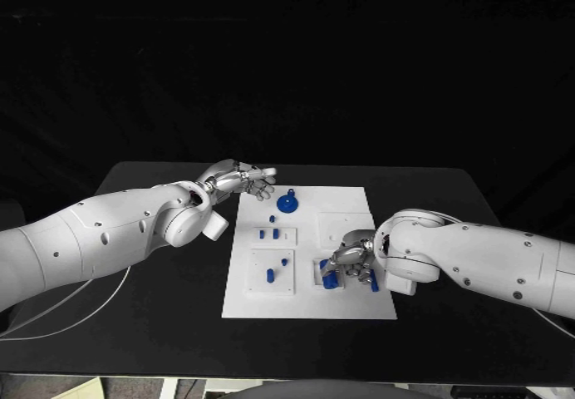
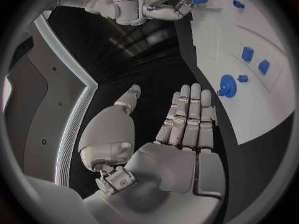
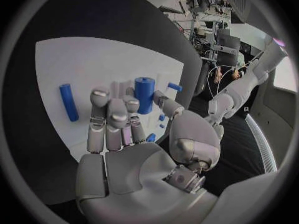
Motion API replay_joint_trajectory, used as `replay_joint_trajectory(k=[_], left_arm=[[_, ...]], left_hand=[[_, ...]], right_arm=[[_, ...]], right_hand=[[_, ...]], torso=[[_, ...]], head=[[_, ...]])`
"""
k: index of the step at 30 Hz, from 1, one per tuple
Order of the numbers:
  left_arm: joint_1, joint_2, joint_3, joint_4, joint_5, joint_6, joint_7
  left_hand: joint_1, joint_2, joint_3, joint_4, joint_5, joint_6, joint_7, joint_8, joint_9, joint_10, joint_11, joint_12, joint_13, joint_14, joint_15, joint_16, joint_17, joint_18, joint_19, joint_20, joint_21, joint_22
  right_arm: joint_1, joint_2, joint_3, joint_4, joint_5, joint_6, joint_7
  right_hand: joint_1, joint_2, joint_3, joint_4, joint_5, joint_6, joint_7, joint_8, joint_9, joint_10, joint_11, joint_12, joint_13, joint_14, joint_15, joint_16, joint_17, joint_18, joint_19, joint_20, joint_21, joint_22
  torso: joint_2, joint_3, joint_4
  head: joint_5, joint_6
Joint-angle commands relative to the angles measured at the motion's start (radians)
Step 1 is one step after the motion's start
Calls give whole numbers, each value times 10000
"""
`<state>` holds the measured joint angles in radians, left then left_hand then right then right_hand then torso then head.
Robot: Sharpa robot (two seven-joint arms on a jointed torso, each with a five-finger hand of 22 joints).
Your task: Assemble the parts on the task board
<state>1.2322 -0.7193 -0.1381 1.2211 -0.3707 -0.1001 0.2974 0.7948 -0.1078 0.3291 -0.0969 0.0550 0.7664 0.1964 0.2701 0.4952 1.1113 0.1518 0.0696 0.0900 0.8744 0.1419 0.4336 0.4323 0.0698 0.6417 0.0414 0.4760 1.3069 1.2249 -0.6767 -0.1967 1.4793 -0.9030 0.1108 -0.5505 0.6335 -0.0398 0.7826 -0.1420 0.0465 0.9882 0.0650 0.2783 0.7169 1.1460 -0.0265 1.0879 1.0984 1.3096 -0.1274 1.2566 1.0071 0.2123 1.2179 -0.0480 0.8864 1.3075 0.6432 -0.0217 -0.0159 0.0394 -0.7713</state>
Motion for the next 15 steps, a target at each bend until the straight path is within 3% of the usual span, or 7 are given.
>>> replay_joint_trajectory(k=[1, 7, 8, 10, 12, 15], left_arm=[[1, 7, 4, 26, 39, 181, 89], [2, -5, 4, 25, 39, 184, 84], [5, -21, 4, 42, 39, 196, 75], [5, -22, 4, 44, 34, 279, 55], [5, -26, 4, 50, 31, 276, 42], [5, -20, 4, 39, 29, 273, 36]], left_hand=[[80, -2, -72, 15, -37, -66, -13, 35, -3, -50, 20, 15, -16, -27, 2, -36, 11, 164, 4, 7, -61, 17], [80, 2, -77, 15, -37, -66, -13, 35, -4, -51, 20, 15, -17, -27, 2, -38, 13, 164, 5, 7, -64, 18], [80, 3, -78, 15, -37, -66, -13, 35, -4, -50, 20, 15, -17, -27, 3, -39, 13, 164, 5, 7, -64, 18], [86, 6, -80, 11, -36, -66, -13, 35, -5, -50, 20, 15, -18, -27, 2, -41, 15, 164, 6, 7, -67, 19], [124, 18, -83, -15, -35, -68, -15, 36, -7, -50, 19, 15, -20, -26, 2, -48, 22, 165, 5, 5, -75, 23], [135, 19, -90, -24, -35, -69, -14, 36, -8, -51, 20, 15, -21, -27, 2, -53, 24, 164, 5, 6, -80, 25]], right_arm=[[-43, 18, -26, -65, -188, 27, -90], [-45, 37, -27, -72, -268, -19, -94], [-45, 24, -27, -52, -268, -37, -96], [-45, 29, -27, -46, -275, -44, -67], [-47, 18, -27, -21, -290, -123, -50], [-49, 16, -28, -24, -293, -182, -26]], right_hand=[[-206, -108, -147, 17, 22, 218, 200, -54, -3, -5, -3, -45, 2, -21, -66, -36, 10, 495, -15, 25, 27, 150], [-793, -515, -955, -61, 21, 180, 208, -100, 16, -39, 13, -64, 17, -34, -58, -44, 24, 495, -32, 36, 46, 157], [-934, -415, -1616, -465, 17, 149, 177, -123, 52, -77, 7, -76, 34, -61, -77, -52, 43, 495, -90, -24, 36, 156], [-1179, -379, -2247, -840, 45, 123, 186, -151, 76, -108, -22, -92, 44, -91, -81, -65, 59, 495, -159, -55, 8, 148], [-1407, -81, -3009, -1497, 59, 115, 149, -181, 111, -145, -49, -114, 58, -128, -96, -82, 82, 495, -241, -127, -39, 132], [-1413, -106, -3470, -1507, 27, 114, 142, -216, 126, -160, -64, -133, 65, -146, -134, -101, 97, 495, -276, -188, -74, 117]], torso=[[1, 3, 3], [0, -7, 5], [0, -8, 8], [4, -9, 10], [4, -9, 11], [1, -5, 10]], head=[[7, 17], [-6, -7], [-9, -13], [-8, -19], [-9, -31], [-3, -30]])
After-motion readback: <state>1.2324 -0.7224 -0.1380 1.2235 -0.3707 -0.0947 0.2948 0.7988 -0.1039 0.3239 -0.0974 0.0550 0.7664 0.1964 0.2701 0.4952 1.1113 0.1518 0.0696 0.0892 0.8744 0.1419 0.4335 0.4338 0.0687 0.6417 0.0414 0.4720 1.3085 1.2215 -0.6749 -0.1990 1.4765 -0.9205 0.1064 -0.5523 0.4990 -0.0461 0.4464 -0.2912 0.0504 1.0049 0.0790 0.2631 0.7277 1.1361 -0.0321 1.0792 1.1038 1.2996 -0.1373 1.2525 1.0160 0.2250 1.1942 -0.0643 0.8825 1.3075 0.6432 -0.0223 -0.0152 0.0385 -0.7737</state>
